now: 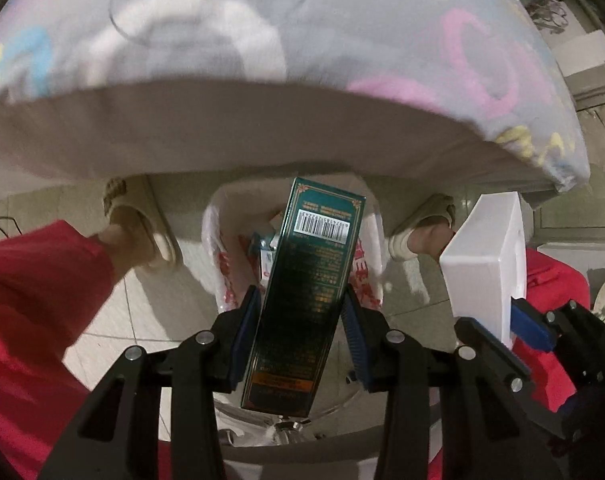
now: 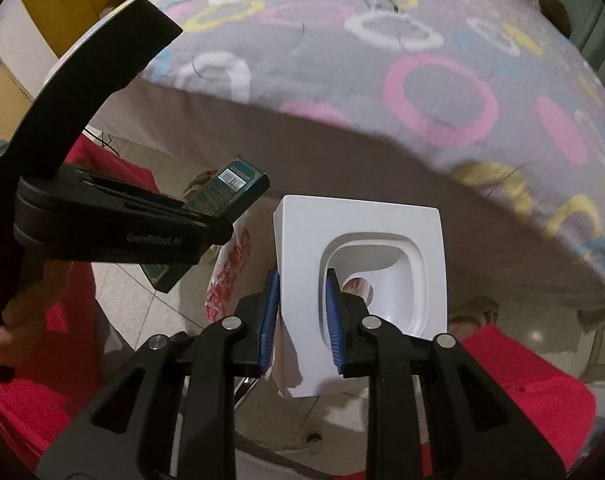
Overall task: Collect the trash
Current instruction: 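Carry the white box and dark green box down over the plastic bag with both tools, then open both tools to drop the white box and green box into the bag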
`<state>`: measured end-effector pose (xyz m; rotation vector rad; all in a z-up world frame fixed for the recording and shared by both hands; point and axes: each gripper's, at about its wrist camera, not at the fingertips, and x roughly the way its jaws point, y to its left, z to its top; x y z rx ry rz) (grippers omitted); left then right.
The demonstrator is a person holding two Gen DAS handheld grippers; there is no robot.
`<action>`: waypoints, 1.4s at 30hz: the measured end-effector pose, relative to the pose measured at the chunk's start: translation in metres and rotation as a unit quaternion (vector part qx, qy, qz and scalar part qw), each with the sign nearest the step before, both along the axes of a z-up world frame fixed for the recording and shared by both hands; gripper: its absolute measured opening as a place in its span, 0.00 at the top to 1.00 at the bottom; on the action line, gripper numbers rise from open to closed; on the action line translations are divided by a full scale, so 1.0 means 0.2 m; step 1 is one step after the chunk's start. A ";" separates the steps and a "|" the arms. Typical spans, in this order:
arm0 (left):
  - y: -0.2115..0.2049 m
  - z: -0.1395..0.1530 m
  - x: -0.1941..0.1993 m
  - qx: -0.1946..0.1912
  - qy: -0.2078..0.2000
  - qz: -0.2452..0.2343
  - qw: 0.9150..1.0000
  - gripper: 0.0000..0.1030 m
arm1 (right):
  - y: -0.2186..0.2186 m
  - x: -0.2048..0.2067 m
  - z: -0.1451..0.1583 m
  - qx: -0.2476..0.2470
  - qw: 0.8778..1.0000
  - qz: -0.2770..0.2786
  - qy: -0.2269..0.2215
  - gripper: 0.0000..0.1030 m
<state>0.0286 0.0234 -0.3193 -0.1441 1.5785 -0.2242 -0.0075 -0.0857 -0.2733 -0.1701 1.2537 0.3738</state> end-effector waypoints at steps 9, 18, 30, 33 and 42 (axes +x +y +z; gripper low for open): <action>-0.04 -0.24 0.04 0.000 0.057 0.033 0.998 0.61 | -0.01 0.08 -0.24 0.004 0.998 -0.015 0.055 0.78; -0.07 -0.40 0.04 0.019 0.095 0.034 0.995 0.61 | -0.02 0.21 -0.45 -0.004 0.994 -0.028 0.101 0.78; -0.02 -0.61 0.06 0.001 0.159 0.075 0.984 0.60 | 0.01 0.31 -0.70 -0.016 0.988 -0.042 0.148 0.78; -0.02 -0.67 0.08 -0.002 0.174 0.087 0.981 0.60 | -0.01 0.33 -0.74 -0.014 0.985 -0.051 0.163 0.78; -0.02 -0.81 0.11 -0.009 0.210 0.122 0.970 0.60 | 0.01 0.33 -0.86 -0.019 0.979 -0.044 0.196 0.77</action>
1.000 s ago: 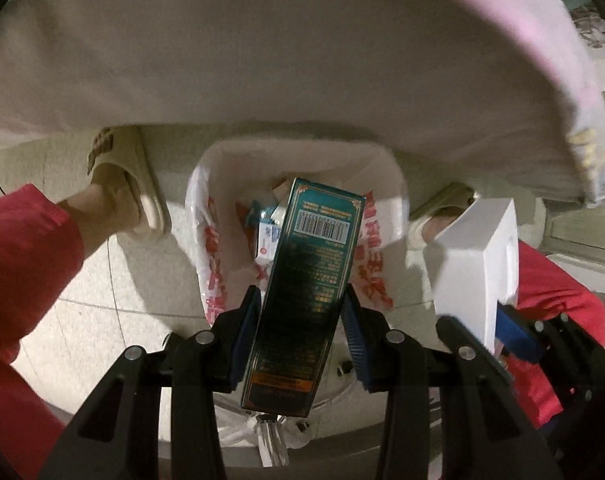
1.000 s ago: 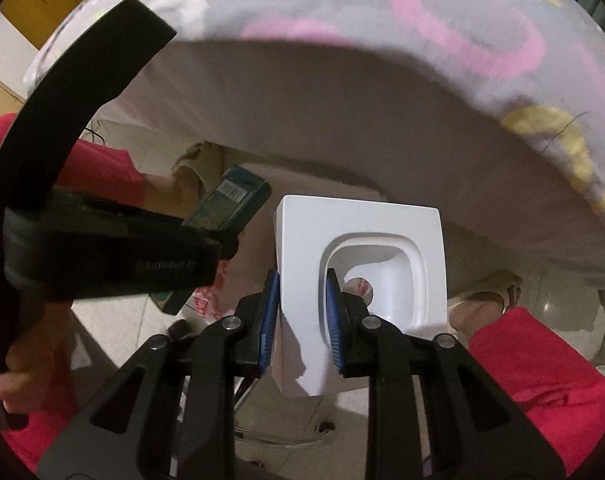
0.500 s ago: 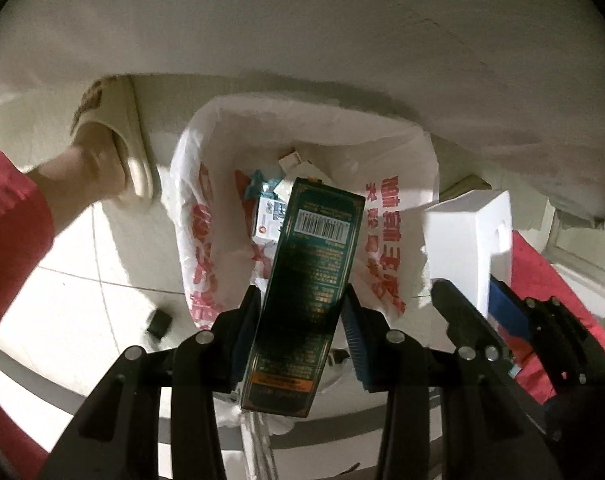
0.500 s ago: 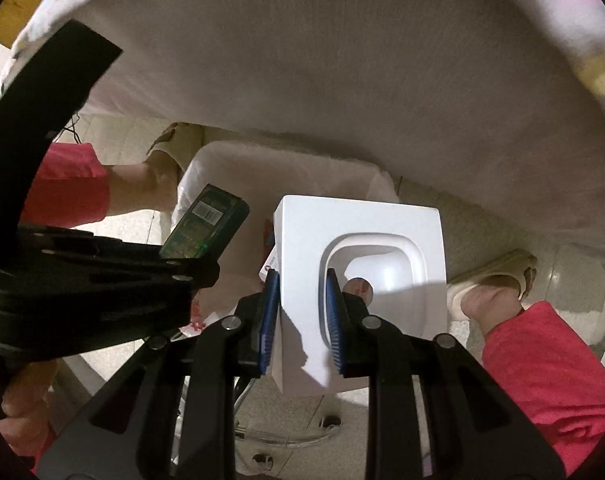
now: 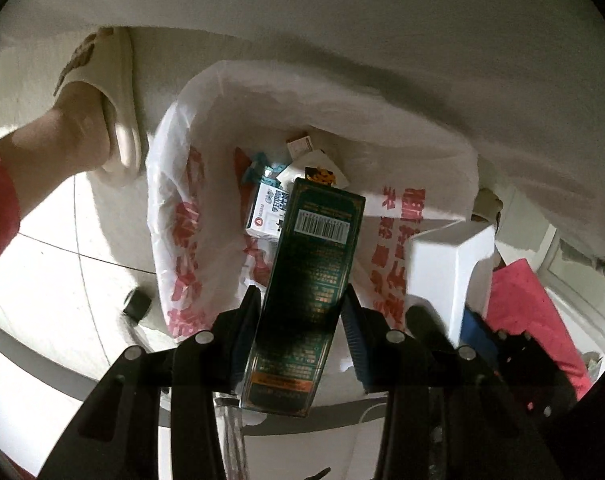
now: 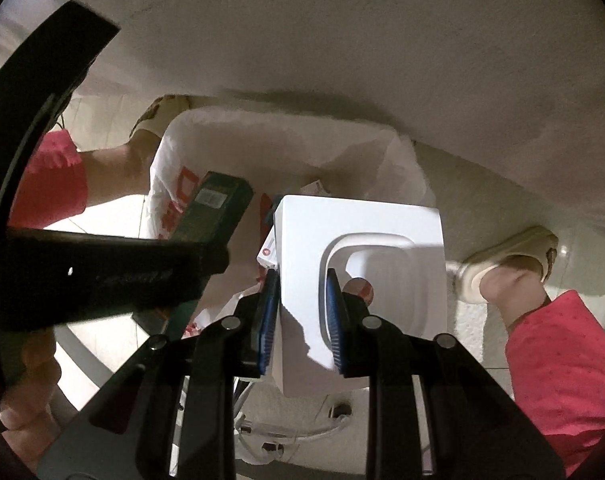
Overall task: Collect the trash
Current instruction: 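Open both tools to drop the white box and green box into the bag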
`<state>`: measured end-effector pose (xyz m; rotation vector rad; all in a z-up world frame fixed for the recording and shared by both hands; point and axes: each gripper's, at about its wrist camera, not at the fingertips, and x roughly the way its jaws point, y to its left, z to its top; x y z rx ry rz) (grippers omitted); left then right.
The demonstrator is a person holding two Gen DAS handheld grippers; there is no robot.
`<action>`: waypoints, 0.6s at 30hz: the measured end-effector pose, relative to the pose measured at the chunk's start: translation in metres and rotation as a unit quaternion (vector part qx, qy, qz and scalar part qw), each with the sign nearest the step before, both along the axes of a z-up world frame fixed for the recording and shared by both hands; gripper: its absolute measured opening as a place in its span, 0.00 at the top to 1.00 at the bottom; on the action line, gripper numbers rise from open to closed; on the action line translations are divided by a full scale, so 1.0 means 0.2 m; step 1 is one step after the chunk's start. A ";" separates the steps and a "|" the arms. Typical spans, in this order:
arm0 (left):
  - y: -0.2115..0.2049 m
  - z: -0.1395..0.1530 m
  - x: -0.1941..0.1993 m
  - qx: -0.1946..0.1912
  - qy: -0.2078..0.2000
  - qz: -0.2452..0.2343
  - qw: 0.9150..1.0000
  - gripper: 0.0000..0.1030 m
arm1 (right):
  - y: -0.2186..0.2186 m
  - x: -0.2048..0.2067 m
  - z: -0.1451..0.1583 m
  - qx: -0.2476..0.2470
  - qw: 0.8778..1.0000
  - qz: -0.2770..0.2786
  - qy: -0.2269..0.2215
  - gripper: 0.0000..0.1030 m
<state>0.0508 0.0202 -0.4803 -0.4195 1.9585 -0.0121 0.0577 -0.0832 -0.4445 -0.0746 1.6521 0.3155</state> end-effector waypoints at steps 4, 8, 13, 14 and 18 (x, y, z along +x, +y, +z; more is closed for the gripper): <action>0.01 -0.05 0.01 0.001 0.013 0.012 1.000 0.60 | 0.01 -0.01 -0.03 -0.002 1.000 0.008 0.010 0.77; 0.01 -0.08 0.01 -0.001 0.024 0.020 1.000 0.60 | 0.04 -0.02 -0.05 0.003 1.000 0.015 0.017 0.77; 0.02 -0.11 0.02 -0.003 0.028 0.027 0.999 0.60 | 0.07 -0.03 -0.06 0.008 0.999 0.029 0.020 0.77; 0.02 -0.11 0.02 -0.005 0.028 0.028 0.999 0.60 | 0.08 -0.03 -0.06 0.008 0.999 0.030 0.020 0.77; 0.02 -0.12 0.03 -0.007 0.031 0.031 0.999 0.58 | 0.10 -0.04 -0.06 0.011 0.999 0.034 0.021 0.71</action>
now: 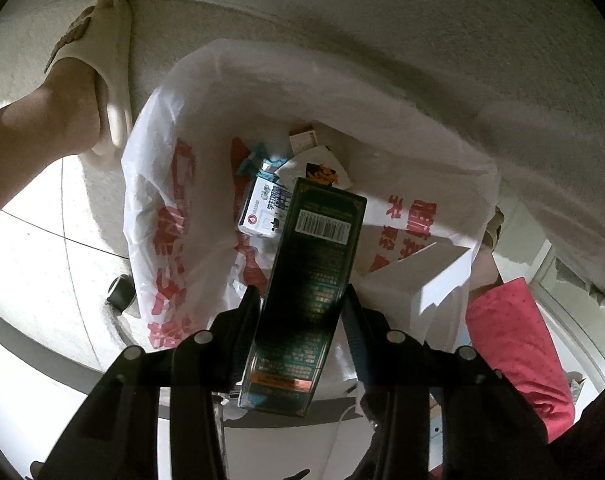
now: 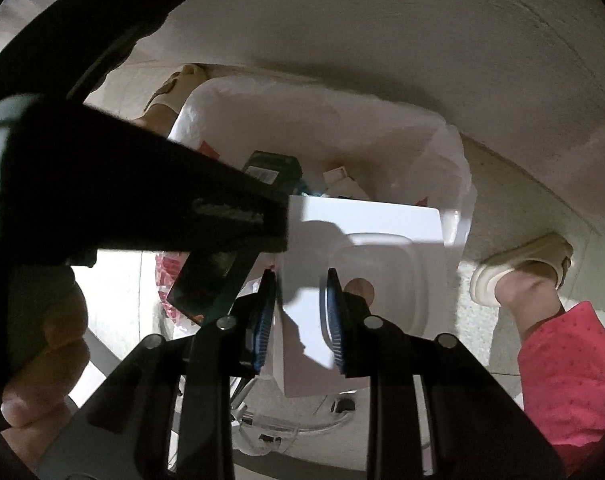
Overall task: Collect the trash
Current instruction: 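Open both tools to drop the white box and green box into the bag, then raise both tools back over the bed toward the red candy and silver wrapper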
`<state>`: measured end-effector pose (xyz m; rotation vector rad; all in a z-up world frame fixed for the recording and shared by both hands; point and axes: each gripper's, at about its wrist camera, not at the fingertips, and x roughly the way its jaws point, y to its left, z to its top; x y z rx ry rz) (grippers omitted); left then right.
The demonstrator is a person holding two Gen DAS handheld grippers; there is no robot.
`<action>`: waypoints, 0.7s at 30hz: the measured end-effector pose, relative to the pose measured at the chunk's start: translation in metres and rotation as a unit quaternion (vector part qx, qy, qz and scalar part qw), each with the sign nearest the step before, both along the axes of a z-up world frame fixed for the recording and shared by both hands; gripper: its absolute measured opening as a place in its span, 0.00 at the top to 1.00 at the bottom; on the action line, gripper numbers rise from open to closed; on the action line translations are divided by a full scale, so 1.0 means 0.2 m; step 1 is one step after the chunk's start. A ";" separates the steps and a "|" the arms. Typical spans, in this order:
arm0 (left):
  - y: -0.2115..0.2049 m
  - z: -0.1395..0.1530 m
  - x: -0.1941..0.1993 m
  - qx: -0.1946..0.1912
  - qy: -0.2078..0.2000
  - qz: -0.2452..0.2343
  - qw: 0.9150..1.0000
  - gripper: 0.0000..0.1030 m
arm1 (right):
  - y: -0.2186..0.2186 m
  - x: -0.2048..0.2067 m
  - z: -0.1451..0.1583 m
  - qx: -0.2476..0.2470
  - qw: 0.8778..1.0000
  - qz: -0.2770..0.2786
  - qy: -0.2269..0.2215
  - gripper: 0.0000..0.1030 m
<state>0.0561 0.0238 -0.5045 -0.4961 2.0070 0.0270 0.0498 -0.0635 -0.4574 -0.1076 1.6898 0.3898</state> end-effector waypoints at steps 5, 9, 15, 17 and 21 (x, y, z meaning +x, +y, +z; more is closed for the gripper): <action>0.03 -0.02 -0.01 0.014 0.011 0.012 1.000 0.38 | -0.01 0.01 0.01 -0.005 1.000 -0.003 -0.006 0.35; 0.05 -0.01 -0.02 0.019 0.016 0.015 1.000 0.37 | -0.01 0.01 0.01 -0.006 1.000 -0.005 -0.008 0.35; 0.05 0.07 -0.05 0.040 0.010 -0.021 0.999 0.37 | -0.03 0.00 0.10 -0.004 1.000 -0.007 -0.017 0.35; 0.04 0.14 -0.05 0.054 -0.005 -0.045 0.998 0.36 | -0.04 -0.02 0.16 -0.003 1.000 -0.004 -0.026 0.35; 0.04 0.33 -0.08 0.077 -0.044 -0.083 0.993 0.36 | -0.08 -0.08 0.35 0.008 0.998 -0.003 -0.057 0.31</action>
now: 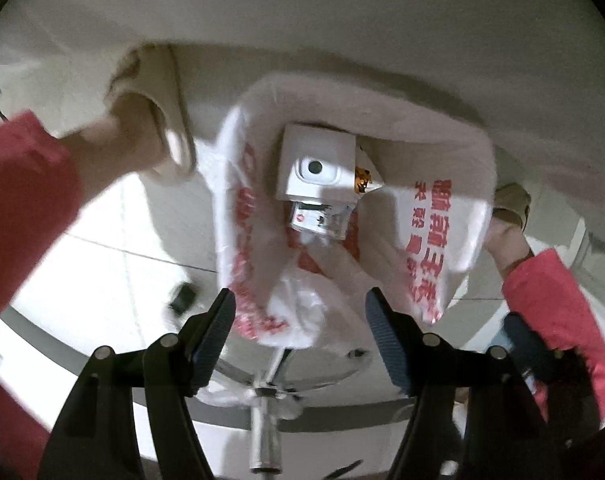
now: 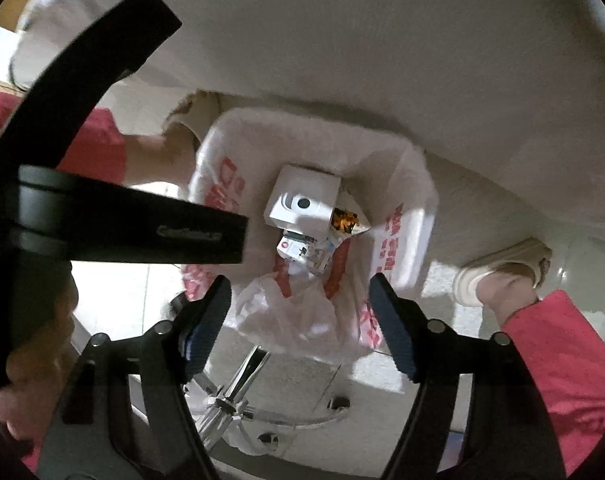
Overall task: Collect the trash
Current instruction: 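Raise both tools back over the bed toward the red candy and silver wrapper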
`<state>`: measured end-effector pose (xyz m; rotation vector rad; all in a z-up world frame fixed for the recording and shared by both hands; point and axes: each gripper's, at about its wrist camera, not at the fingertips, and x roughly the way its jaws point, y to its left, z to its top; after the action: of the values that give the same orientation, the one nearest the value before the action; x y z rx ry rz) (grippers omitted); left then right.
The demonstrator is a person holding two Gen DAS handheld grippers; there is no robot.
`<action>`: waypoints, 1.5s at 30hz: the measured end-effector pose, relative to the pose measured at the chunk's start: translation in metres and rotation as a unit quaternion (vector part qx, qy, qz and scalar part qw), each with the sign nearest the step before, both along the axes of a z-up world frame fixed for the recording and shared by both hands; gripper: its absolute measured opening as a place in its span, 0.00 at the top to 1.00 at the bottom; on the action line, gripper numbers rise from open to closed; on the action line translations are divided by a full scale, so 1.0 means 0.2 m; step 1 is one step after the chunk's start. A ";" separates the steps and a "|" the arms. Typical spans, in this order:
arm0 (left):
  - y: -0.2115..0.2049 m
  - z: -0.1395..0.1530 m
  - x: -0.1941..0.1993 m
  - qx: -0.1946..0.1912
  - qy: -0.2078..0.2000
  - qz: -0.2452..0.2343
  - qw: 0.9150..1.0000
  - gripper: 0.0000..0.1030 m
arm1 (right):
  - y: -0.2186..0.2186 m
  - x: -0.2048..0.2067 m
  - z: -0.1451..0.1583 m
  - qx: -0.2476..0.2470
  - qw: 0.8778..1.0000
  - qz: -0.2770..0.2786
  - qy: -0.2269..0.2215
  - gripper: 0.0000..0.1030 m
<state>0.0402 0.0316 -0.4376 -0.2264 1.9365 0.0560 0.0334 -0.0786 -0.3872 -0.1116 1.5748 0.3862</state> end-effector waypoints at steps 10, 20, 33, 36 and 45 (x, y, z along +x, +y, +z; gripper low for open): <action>0.15 0.86 0.01 -0.004 -0.160 -0.007 0.987 0.26 | -0.14 -0.04 0.82 0.046 0.987 0.006 -0.153 0.18; 0.29 1.63 0.47 -0.013 -0.262 0.078 0.962 0.19 | -0.33 0.19 1.49 0.072 0.958 0.004 -0.278 0.06; 0.19 1.93 1.05 -0.010 -0.292 0.079 0.953 0.18 | -0.39 0.67 1.88 0.079 0.943 0.017 -0.324 0.06; 0.16 1.91 1.18 -0.006 -0.288 0.076 0.955 0.18 | -0.38 0.78 1.88 0.078 0.943 0.024 -0.322 0.06; 0.11 1.74 1.45 -0.018 -0.269 0.081 0.960 0.18 | -0.28 1.07 1.74 0.064 0.952 0.058 -0.295 0.06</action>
<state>0.3295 0.0545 -0.0888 -0.3823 1.3757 0.0609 0.2475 -0.1342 -0.0398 -0.2010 0.9522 0.4927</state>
